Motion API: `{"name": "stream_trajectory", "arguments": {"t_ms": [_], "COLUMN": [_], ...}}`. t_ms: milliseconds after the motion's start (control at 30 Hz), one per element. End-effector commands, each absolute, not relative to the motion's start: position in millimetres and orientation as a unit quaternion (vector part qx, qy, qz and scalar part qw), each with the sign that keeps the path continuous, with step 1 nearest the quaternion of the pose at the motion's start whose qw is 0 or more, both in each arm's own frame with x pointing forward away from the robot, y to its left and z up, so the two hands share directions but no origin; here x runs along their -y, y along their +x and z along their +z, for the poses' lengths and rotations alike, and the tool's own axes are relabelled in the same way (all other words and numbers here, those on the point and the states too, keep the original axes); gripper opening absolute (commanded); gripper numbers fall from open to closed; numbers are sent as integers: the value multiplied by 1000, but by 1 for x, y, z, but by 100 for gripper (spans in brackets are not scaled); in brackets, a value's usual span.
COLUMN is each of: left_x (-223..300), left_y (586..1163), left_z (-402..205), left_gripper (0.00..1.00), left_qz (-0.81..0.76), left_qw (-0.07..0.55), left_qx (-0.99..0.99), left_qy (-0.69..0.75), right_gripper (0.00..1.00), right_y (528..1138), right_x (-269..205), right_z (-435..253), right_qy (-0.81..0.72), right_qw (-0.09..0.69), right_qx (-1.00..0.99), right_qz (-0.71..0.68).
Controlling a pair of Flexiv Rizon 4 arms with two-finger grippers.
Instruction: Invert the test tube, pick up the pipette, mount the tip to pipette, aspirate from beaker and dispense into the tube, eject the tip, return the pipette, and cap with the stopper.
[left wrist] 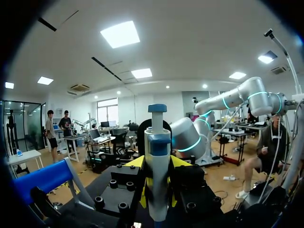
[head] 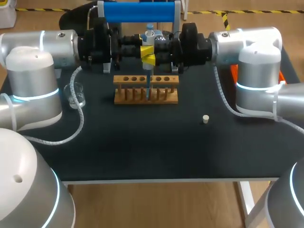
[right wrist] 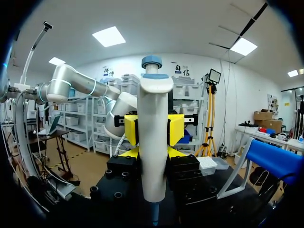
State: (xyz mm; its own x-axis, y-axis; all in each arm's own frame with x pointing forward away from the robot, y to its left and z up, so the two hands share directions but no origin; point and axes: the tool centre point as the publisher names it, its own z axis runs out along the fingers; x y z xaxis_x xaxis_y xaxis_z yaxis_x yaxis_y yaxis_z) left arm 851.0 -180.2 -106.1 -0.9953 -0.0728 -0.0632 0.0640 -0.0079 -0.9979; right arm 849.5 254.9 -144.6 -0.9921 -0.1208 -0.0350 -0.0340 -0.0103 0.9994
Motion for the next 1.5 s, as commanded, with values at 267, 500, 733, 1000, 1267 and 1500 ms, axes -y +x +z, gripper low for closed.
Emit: {"name": "stream_trajectory", "arguments": {"t_ms": [267,500,733,1000,1267,1500], "left_x": [180,180,180,180,180,180], "left_y": [851,851,851,851,851,851], "left_z": [-107,-107,-107,-107,-107,-107], "left_gripper": [16,100,100,100,100,100], "left_qz": [-710,-710,-710,-710,-710,-710], "left_qw": [47,47,47,47,47,47], "left_qx": [-702,-702,-702,-702,-702,-702], "left_qy": [-2,-2,-2,-2,-2,-2], "right_gripper": [0,0,0,0,0,0], "right_y": [849,849,845,846,852,862], "right_x": [-254,-244,-222,-179,-132,-97], "right_z": [-144,-144,-145,-145,-149,-155], "right_qy": [59,62,77,92,89,83], "right_qw": [35,37,56,65,63,60], "right_qx": [703,701,701,709,711,712], "right_qz": [-707,-709,-707,-696,-695,-695]}}
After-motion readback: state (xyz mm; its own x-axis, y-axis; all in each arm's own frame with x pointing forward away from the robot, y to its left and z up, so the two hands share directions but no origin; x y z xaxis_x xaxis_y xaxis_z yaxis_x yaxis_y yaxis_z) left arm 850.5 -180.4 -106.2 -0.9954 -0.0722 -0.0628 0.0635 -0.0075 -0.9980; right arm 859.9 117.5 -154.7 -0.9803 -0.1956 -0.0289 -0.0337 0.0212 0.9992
